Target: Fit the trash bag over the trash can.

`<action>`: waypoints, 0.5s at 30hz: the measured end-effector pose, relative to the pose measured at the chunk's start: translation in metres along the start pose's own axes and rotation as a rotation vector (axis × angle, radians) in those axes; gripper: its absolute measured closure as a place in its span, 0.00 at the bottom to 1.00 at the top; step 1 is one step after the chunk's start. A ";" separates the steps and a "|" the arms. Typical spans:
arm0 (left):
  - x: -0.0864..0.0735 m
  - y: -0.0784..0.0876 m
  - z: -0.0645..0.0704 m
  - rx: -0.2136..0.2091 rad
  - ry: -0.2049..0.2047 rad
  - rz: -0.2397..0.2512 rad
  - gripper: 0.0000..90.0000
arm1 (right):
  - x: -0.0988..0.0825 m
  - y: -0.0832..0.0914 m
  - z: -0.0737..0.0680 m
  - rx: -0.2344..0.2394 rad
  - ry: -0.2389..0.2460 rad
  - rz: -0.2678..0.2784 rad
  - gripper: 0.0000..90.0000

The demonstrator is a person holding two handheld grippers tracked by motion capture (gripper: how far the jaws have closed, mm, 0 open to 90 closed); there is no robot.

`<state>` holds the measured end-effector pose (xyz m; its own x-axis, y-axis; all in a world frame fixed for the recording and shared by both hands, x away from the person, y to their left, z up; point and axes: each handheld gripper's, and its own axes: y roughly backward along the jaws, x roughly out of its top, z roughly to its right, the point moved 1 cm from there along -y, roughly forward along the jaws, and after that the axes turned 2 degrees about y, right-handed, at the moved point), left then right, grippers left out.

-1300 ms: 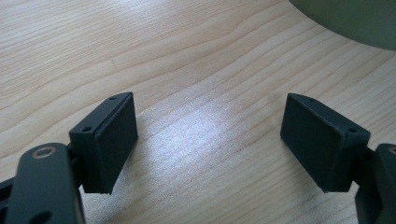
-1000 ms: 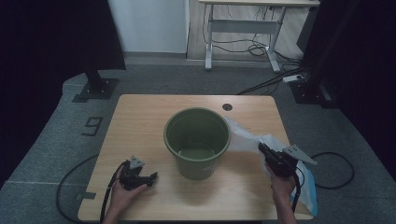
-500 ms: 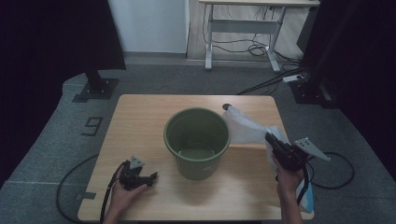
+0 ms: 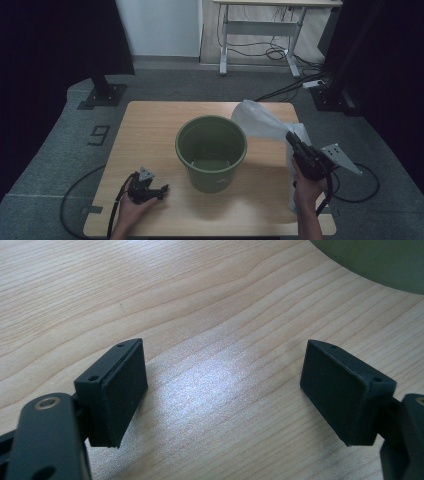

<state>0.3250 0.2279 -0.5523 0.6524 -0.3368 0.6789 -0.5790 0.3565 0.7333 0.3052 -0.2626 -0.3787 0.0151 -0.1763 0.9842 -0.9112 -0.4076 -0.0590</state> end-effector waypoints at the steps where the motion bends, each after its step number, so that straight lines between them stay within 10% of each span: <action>1: 0.000 0.000 0.000 0.000 0.000 0.000 0.21 | 0.005 -0.001 -0.003 0.001 0.007 0.013 0.99; 15: 0.000 0.000 0.000 0.000 0.002 -0.001 0.21 | 0.049 0.001 -0.035 0.064 0.085 0.097 0.99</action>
<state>0.3250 0.2277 -0.5522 0.6540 -0.3354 0.6780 -0.5785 0.3557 0.7340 0.2906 -0.2399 -0.3248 -0.1090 -0.1416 0.9839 -0.8785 -0.4493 -0.1620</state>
